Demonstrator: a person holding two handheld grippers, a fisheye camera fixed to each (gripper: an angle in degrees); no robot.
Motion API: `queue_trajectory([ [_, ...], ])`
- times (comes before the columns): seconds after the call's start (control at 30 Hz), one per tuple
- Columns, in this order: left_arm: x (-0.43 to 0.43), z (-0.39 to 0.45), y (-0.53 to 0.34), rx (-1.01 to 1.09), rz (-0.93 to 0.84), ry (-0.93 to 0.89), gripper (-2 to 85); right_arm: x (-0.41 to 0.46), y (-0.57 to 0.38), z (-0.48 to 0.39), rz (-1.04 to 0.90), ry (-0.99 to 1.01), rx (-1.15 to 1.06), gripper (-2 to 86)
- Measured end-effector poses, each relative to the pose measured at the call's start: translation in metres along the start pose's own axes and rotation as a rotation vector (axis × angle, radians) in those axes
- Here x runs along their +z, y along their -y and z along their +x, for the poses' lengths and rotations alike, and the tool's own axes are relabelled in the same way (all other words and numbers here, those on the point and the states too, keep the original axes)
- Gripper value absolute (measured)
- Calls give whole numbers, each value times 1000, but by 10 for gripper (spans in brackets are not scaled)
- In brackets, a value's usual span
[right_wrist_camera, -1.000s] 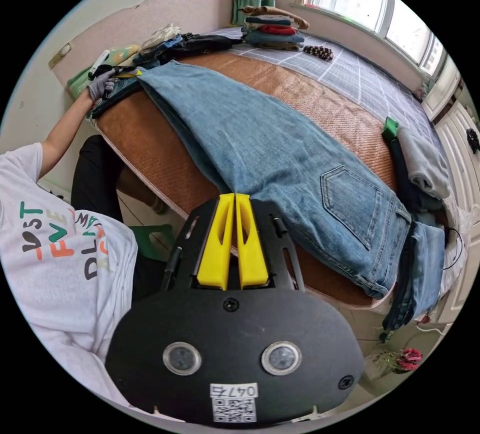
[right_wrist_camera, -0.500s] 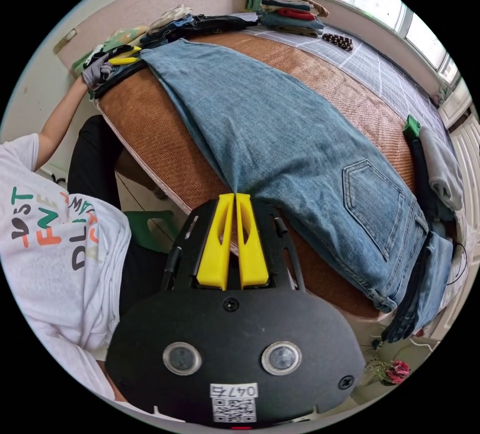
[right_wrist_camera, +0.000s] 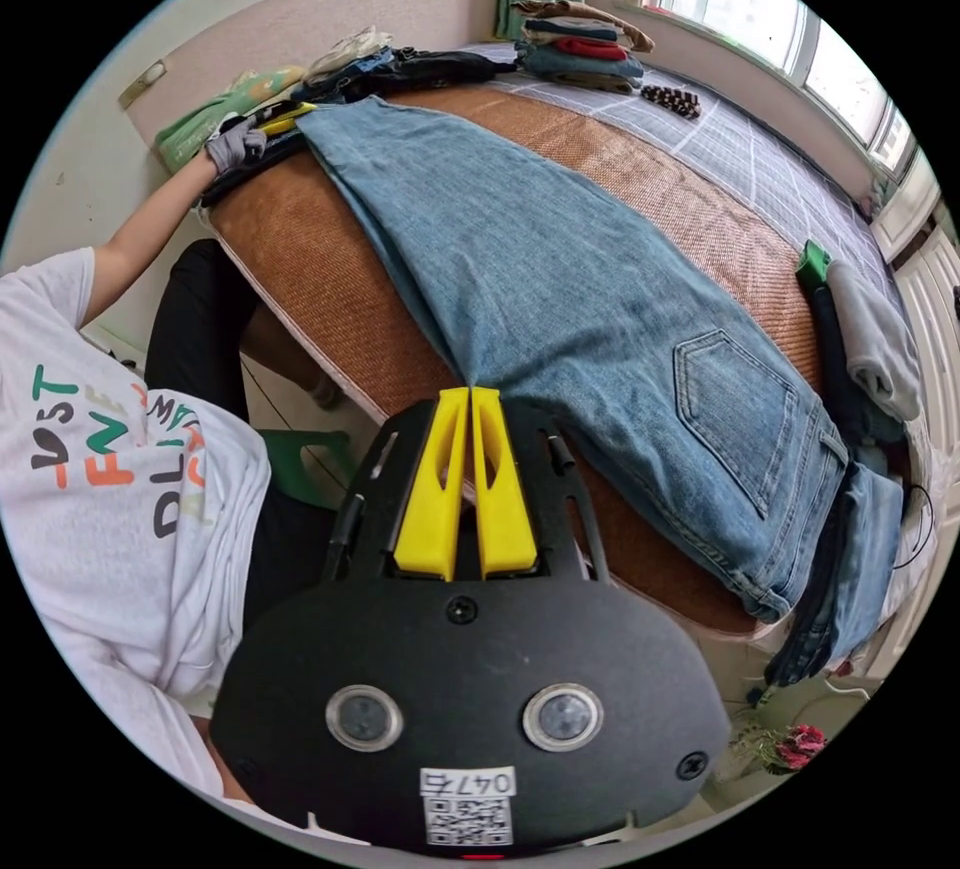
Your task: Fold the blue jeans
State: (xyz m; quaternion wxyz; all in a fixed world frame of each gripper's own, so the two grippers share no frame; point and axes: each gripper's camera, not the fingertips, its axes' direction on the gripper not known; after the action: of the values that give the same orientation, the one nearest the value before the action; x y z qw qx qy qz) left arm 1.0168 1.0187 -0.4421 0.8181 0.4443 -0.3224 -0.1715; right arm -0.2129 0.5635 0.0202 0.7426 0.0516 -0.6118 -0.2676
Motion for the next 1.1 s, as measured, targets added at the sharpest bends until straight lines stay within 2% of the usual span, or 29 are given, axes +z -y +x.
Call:
queue_trajectory([
  [0.17, -46, 54, 15, 153, 43, -32, 49, -18, 26, -33, -51, 14, -76, -4],
  [0.23, -80, 77, 16, 209, 51, 39, 49, -17, 43, -53, -120, 42, -133, -3],
  [0.33, -112, 77, 20, 179, -4, 130, 49, -29, 80, -85, -215, 76, -207, -2],
  [0.5, -139, 56, 32, 146, -27, 69, 50, -104, 181, -190, -65, 192, -506, -6],
  [0.67, -140, 64, 43, 157, 1, 12, 50, -87, 325, -293, 110, 65, -651, -5],
  [0.77, -140, 76, 55, 158, -11, 1, 50, -34, 432, -309, 57, -87, -579, -6],
  [0.9, -137, 93, 72, 168, -54, 16, 51, 27, 535, -302, 33, -52, -422, -6],
  [1.03, -131, 111, 88, 179, -80, 6, 50, 99, 566, -304, -62, -102, -320, -7],
  [1.1, -129, 120, 93, 180, -78, -2, 50, 99, 554, -309, 8, -96, -288, -9],
])
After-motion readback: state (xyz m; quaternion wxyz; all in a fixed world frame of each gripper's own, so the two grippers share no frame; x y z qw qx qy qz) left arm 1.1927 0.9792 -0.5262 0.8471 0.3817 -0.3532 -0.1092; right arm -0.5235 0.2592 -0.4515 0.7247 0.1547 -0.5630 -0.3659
